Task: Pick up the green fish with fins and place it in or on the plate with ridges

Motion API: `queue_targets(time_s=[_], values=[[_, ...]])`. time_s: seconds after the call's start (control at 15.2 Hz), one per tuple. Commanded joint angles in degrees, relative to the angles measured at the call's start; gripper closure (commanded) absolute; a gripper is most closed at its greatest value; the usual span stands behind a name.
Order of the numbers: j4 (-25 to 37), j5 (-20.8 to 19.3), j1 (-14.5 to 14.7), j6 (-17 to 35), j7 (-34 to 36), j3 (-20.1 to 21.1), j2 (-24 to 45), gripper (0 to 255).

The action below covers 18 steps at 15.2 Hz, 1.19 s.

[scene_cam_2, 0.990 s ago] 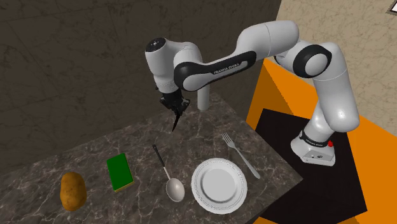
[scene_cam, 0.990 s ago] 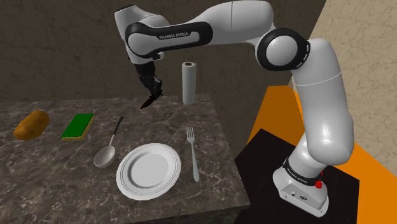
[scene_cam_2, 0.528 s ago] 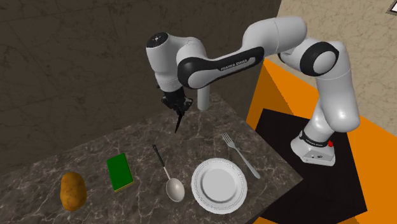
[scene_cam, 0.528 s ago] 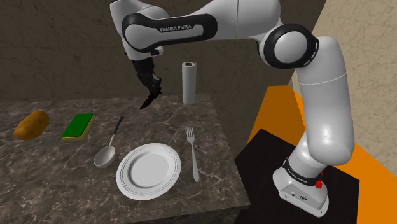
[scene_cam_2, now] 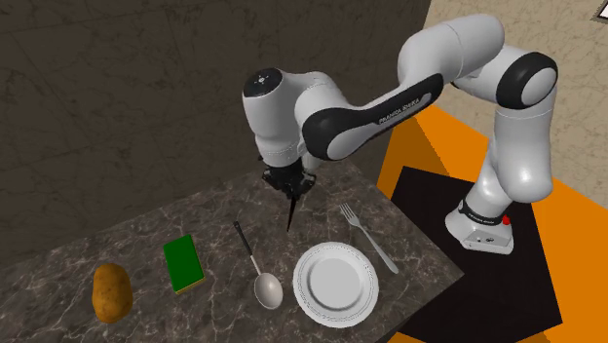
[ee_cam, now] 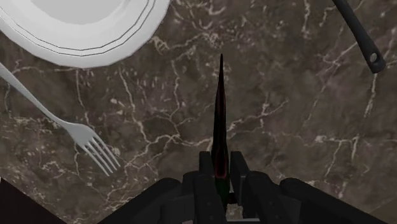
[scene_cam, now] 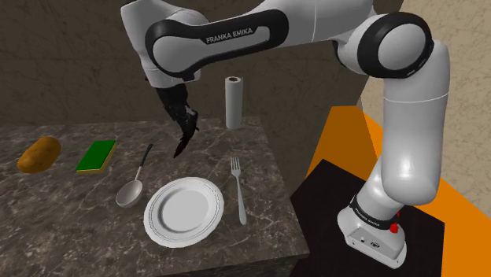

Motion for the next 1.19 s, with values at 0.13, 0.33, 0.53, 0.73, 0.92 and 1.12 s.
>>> queue_targets(time_s=[0.13, 0.33, 0.53, 0.73, 0.92, 1.12], values=[[-6.2, 2.0, 1.4, 1.8, 4.1, 1.9, -4.3, 255], [-8.9, 3.1, 3.0, 2.4, 7.2, 3.3, -6.3, 255], [-10.8, 4.0, 4.8, 2.8, 10.5, 4.7, -7.7, 255], [-12.1, 4.8, 6.8, 2.9, 13.9, 6.2, -8.7, 255], [-13.2, 5.1, 8.3, 3.6, 16.4, 7.1, -8.9, 255], [-15.1, 4.8, 8.2, 5.8, 16.7, 7.0, -8.5, 255]])
